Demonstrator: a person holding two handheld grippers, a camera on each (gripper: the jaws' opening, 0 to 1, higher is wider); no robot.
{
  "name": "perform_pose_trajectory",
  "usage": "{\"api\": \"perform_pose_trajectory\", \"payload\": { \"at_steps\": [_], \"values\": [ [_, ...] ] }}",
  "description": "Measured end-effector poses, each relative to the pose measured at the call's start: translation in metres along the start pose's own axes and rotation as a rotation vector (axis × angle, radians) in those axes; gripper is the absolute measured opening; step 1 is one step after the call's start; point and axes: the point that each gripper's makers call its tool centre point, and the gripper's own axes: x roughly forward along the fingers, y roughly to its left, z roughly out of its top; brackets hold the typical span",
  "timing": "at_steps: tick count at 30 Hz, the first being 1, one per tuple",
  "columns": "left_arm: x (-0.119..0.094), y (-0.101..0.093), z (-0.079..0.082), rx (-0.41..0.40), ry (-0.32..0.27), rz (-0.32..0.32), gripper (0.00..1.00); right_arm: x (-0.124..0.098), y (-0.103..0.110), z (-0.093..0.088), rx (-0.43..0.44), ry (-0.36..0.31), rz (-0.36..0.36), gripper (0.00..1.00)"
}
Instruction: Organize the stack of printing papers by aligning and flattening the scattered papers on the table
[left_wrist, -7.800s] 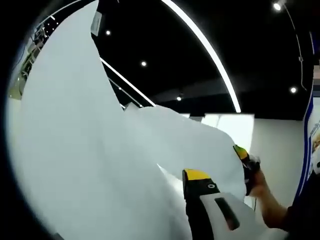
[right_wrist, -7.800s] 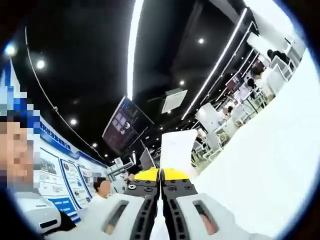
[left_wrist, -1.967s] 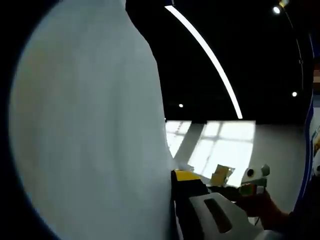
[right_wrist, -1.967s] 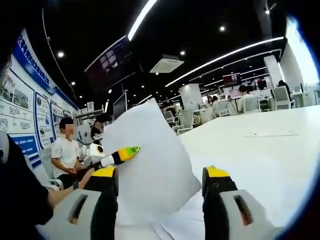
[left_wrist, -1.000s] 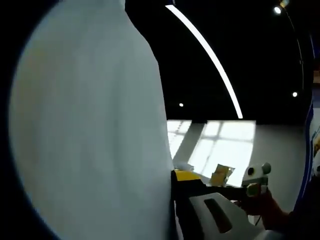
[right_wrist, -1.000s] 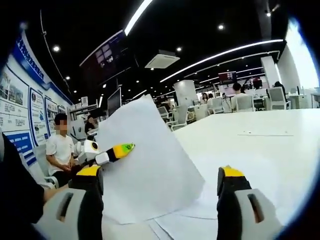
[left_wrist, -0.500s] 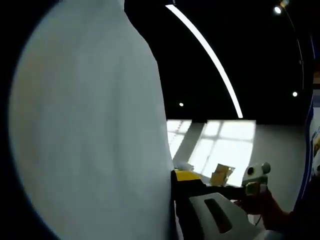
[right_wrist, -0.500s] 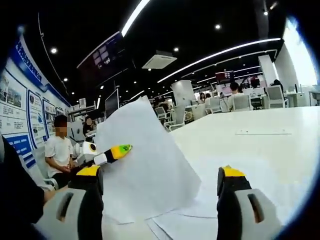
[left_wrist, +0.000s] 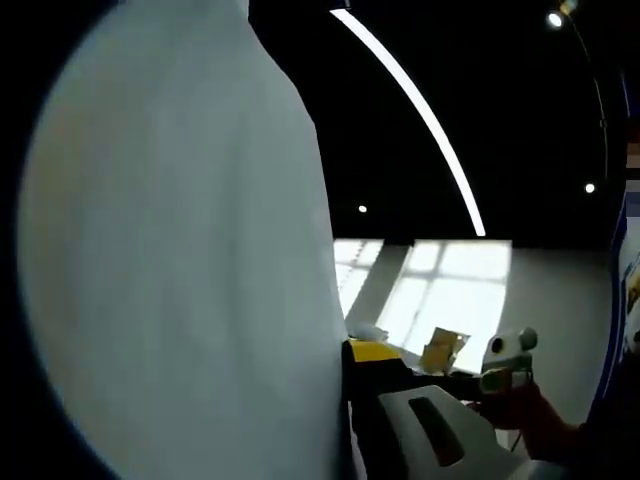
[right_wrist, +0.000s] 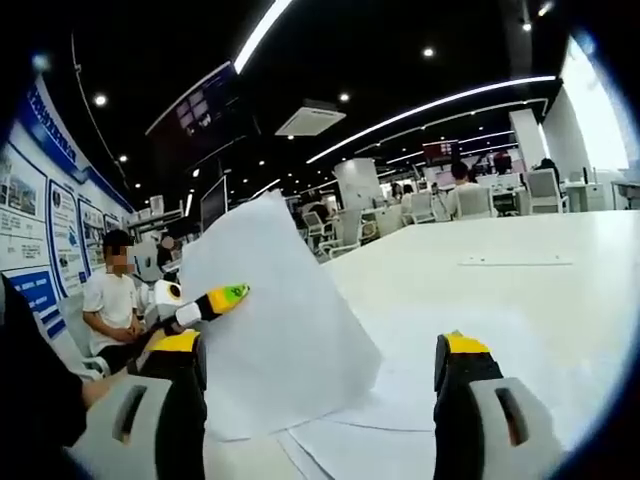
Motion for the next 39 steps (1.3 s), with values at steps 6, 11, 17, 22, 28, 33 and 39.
{"api": "perform_pose_trajectory", "payload": {
  "at_steps": [6, 11, 17, 22, 28, 33, 39],
  "values": [
    [0.000, 0.000, 0.000, -0.002, 0.000, 0.000, 0.06, 0.002, -0.010, -0.002, 0.001, 0.010, -0.021, 0.90],
    [0.000, 0.001, 0.000, -0.002, 0.000, 0.000, 0.06, 0.001, -0.016, -0.001, -0.005, 0.010, -0.037, 0.90],
    [0.000, 0.000, 0.000, -0.004, 0.001, -0.001, 0.06, -0.003, -0.019, -0.001, -0.001, 0.007, -0.048, 0.90],
    [0.000, -0.001, -0.001, -0.004, 0.002, -0.002, 0.06, -0.005, -0.023, -0.002, -0.007, 0.009, -0.067, 0.89],
    [0.000, 0.000, -0.001, -0.005, 0.003, -0.002, 0.06, -0.006, -0.029, -0.005, -0.010, 0.014, -0.086, 0.89],
    [0.000, 0.000, -0.001, -0.005, 0.005, -0.003, 0.06, -0.008, -0.036, -0.007, -0.013, 0.023, -0.106, 0.89],
    [0.000, -0.001, -0.001, -0.004, 0.007, -0.004, 0.06, -0.010, -0.041, -0.010, -0.013, 0.030, -0.120, 0.89]
  ]
}}
